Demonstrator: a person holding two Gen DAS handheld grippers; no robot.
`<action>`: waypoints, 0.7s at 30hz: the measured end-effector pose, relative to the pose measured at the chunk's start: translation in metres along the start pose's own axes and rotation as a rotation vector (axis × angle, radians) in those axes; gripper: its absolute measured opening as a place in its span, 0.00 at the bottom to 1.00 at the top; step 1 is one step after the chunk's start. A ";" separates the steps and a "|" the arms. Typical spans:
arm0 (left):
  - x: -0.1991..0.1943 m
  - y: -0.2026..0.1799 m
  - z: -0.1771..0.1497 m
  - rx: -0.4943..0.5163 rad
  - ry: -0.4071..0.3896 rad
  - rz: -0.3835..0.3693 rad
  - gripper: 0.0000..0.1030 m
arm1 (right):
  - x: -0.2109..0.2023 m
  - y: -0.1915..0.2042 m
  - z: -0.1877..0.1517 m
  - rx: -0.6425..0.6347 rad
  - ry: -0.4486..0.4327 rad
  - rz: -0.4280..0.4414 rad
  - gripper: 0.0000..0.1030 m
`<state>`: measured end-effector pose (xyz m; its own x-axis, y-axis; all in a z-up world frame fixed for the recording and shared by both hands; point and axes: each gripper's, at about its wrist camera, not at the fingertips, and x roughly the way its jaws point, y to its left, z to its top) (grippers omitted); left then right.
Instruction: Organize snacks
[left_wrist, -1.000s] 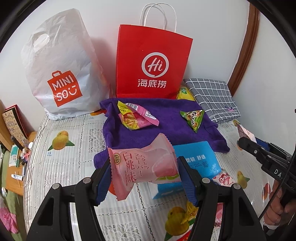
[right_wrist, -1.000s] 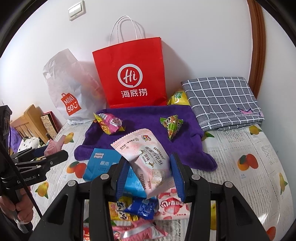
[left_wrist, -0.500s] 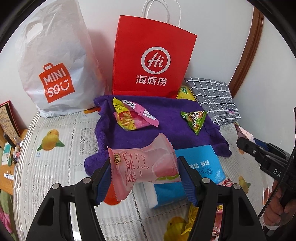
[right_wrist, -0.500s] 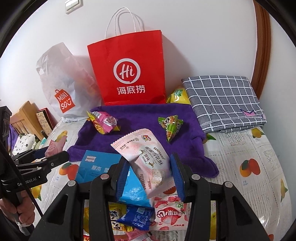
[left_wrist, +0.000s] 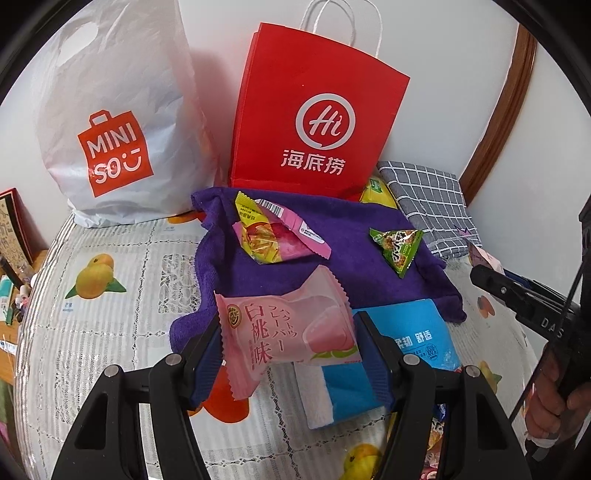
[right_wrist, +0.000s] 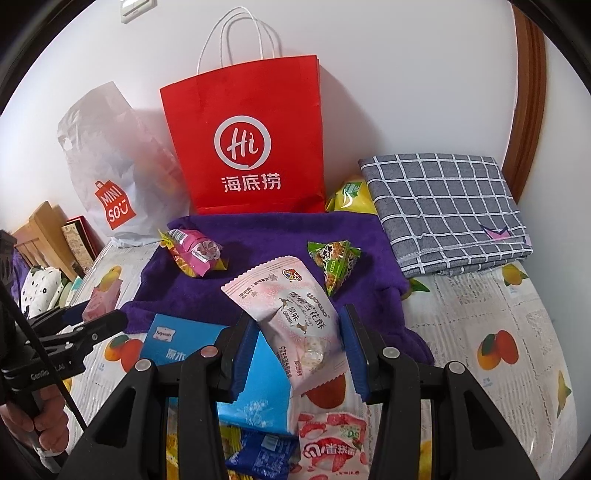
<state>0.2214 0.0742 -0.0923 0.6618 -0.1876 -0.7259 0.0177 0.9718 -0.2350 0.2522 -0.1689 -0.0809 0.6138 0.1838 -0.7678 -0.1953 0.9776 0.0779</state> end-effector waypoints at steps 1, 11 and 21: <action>0.000 0.001 0.000 -0.002 0.001 0.001 0.63 | 0.002 0.000 0.001 0.002 -0.002 0.001 0.43; 0.003 0.016 0.003 -0.048 -0.013 0.009 0.63 | 0.020 -0.006 0.015 0.022 -0.011 0.013 0.43; 0.012 0.024 0.008 -0.082 -0.012 -0.007 0.63 | 0.057 0.000 0.031 -0.040 -0.002 -0.007 0.43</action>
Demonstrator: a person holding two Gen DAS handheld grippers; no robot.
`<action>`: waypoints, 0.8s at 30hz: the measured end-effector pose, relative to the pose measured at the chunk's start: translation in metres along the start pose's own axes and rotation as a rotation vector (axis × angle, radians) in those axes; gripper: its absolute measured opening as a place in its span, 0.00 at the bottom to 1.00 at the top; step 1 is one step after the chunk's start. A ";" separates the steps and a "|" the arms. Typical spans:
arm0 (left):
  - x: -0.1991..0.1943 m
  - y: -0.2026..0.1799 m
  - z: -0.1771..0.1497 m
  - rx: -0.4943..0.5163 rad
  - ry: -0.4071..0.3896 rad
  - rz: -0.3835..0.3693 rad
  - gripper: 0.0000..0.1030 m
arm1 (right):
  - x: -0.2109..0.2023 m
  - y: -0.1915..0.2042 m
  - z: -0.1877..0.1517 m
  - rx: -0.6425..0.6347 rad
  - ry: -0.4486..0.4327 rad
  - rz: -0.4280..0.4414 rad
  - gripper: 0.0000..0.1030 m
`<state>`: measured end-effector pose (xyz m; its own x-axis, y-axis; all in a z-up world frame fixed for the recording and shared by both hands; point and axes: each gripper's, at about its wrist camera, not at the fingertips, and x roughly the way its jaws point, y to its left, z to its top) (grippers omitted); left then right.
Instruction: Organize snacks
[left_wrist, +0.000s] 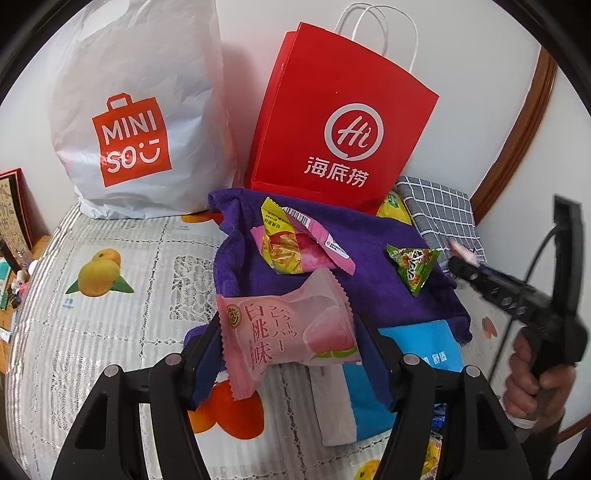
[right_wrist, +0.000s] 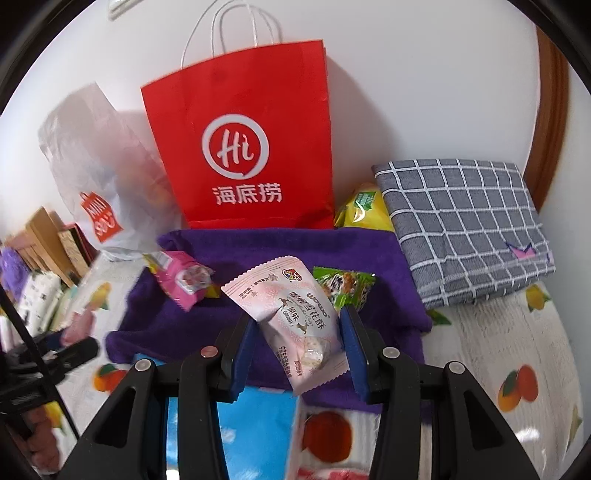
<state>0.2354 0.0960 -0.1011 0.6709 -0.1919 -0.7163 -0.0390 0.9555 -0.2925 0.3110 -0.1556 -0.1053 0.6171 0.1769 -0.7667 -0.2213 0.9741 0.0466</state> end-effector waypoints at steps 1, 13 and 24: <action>0.001 0.000 0.001 -0.006 0.001 -0.002 0.63 | 0.008 0.000 -0.001 -0.010 0.009 -0.009 0.43; 0.025 0.000 0.021 -0.054 0.047 -0.005 0.63 | 0.063 -0.030 -0.022 0.054 0.119 -0.009 0.43; 0.053 -0.010 0.033 -0.027 0.078 0.062 0.64 | 0.068 -0.033 -0.025 0.091 0.136 0.030 0.48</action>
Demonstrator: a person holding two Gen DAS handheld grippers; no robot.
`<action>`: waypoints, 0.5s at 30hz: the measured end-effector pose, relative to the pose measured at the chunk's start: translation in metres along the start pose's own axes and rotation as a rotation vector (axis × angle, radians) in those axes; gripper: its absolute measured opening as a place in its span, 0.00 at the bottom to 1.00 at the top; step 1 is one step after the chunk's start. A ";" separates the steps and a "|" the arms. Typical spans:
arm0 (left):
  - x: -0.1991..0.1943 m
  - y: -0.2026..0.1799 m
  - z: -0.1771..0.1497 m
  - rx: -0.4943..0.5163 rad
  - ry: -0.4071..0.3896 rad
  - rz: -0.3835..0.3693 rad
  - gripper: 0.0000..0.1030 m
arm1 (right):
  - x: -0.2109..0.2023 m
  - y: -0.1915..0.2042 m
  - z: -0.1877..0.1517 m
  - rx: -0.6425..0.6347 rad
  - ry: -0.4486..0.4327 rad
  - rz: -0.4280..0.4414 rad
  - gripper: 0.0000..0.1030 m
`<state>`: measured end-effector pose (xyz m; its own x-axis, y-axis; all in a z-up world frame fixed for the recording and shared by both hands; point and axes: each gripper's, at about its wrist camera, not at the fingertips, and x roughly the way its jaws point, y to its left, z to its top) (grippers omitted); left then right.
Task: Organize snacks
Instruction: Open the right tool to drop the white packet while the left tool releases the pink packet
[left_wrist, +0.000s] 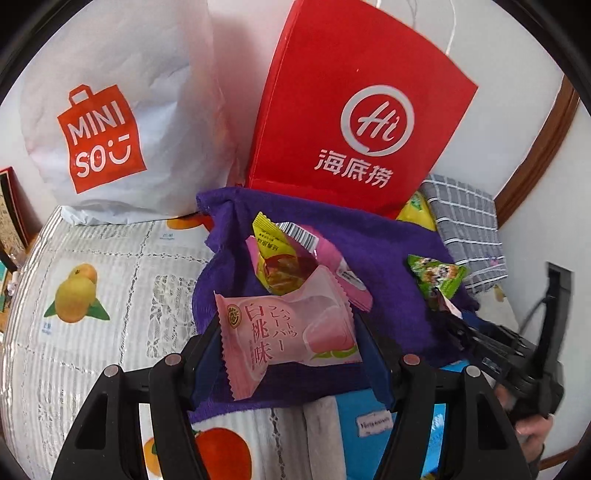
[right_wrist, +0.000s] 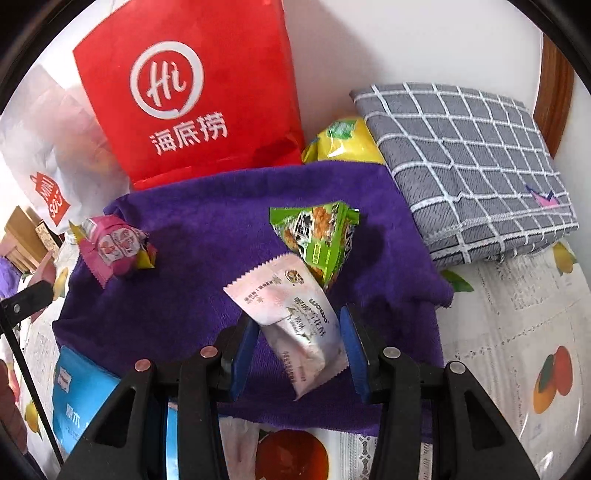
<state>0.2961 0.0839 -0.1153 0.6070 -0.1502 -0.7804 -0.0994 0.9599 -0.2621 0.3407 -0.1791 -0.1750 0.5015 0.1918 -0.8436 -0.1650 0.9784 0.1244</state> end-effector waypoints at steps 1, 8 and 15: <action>0.003 0.001 0.002 -0.007 0.005 0.000 0.64 | -0.002 0.000 -0.001 0.001 -0.004 0.005 0.50; 0.017 -0.001 0.007 -0.014 0.016 0.004 0.65 | -0.023 -0.001 -0.009 0.007 -0.053 0.017 0.62; 0.029 -0.005 0.011 -0.002 0.049 0.018 0.67 | -0.039 0.002 -0.008 0.002 -0.103 0.035 0.63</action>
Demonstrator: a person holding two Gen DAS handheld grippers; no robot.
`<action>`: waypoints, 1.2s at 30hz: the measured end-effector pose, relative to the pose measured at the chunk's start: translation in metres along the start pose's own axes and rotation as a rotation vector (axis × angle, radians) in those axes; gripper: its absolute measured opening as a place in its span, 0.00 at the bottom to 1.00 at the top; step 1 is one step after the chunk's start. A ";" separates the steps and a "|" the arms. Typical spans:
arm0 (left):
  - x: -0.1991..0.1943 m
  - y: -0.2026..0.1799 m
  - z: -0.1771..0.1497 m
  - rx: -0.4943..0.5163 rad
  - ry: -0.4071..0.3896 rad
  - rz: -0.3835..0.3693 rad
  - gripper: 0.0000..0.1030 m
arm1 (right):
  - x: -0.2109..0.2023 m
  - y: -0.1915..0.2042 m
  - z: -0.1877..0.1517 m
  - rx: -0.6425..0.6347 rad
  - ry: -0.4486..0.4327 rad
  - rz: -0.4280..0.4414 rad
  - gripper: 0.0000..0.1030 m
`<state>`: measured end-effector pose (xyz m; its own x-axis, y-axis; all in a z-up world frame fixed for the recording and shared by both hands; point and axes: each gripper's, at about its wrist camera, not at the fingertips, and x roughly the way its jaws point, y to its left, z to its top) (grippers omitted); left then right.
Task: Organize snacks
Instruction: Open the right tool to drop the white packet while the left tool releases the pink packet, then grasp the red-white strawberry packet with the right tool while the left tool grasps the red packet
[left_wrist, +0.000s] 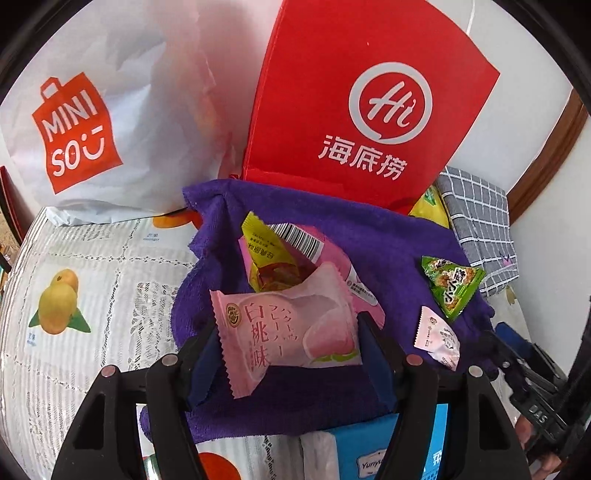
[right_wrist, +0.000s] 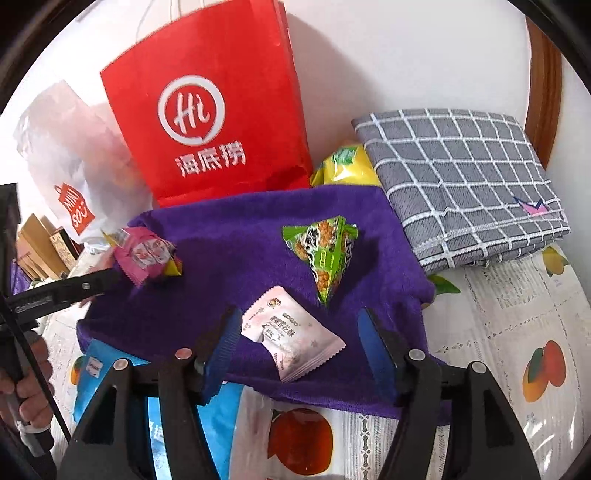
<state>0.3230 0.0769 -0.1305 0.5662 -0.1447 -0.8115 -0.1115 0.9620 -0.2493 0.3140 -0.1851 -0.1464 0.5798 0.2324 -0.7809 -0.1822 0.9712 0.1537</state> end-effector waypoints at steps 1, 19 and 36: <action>0.002 -0.001 0.000 0.004 0.010 0.003 0.72 | -0.002 0.000 0.000 -0.003 -0.006 0.002 0.63; -0.059 0.000 -0.037 0.014 -0.018 0.054 0.80 | -0.054 -0.011 -0.006 -0.012 -0.060 -0.051 0.63; -0.121 -0.010 -0.115 0.118 -0.001 0.071 0.78 | -0.065 -0.024 -0.102 -0.023 0.180 0.004 0.71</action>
<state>0.1620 0.0586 -0.0904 0.5611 -0.0749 -0.8244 -0.0549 0.9903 -0.1273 0.1996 -0.2285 -0.1612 0.4281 0.2213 -0.8762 -0.2039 0.9682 0.1449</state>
